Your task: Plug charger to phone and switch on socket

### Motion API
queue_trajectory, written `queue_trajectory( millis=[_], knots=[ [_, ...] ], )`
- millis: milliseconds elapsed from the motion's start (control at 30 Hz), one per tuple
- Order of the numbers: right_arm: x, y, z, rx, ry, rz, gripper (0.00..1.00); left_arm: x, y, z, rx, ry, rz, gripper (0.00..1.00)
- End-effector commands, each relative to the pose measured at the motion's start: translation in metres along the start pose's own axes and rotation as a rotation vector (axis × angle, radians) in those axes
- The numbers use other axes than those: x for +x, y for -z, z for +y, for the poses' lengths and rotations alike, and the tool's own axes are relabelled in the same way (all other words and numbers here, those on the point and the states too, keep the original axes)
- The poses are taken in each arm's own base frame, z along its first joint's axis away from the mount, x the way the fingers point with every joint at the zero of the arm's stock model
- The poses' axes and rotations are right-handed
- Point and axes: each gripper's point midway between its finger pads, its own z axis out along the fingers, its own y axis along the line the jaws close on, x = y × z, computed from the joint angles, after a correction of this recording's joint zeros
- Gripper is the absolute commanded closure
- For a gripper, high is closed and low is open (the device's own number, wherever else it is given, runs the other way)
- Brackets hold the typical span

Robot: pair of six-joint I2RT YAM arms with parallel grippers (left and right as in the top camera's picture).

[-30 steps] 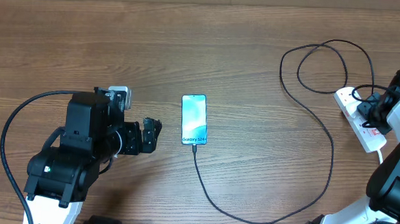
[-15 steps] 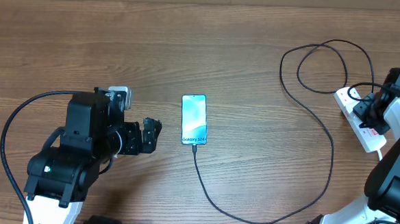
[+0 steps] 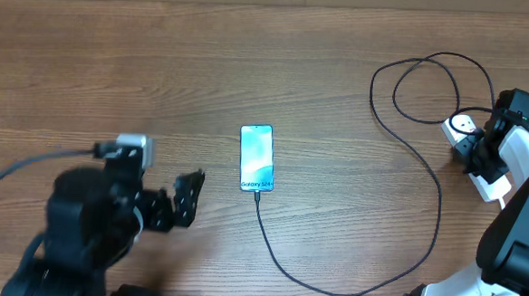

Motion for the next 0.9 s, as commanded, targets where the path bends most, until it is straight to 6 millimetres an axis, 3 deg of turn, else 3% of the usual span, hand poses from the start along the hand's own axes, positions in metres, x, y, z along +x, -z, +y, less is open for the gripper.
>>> queue_trajectory(
  millis=[0, 200, 533, 700, 867],
  knots=[
    [-0.003, 0.035, 0.014, -0.070, -0.004, -0.063, 0.96, -0.001, 0.025, -0.001, 0.005, -0.009, -0.086, 0.00],
    [0.002, 0.091, 0.037, -0.182, 0.046, -0.156, 0.96, 0.008, 0.054, -0.004, 0.025, -0.025, -0.165, 0.00],
    [0.025, 0.199, 0.049, -0.380, 0.076, -0.350, 0.96, 0.026, 0.054, 0.001, 0.008, -0.014, -0.098, 0.01],
    [0.027, 0.224, 0.043, -0.429, 0.067, -0.412, 0.96, 0.026, 0.055, 0.000, 0.014, -0.014, -0.102, 0.01],
    [0.031, 0.221, 0.040, -0.414, 0.071, -0.392, 0.96, 0.022, 0.062, -0.012, 0.070, -0.154, -0.148, 0.00]
  ],
)
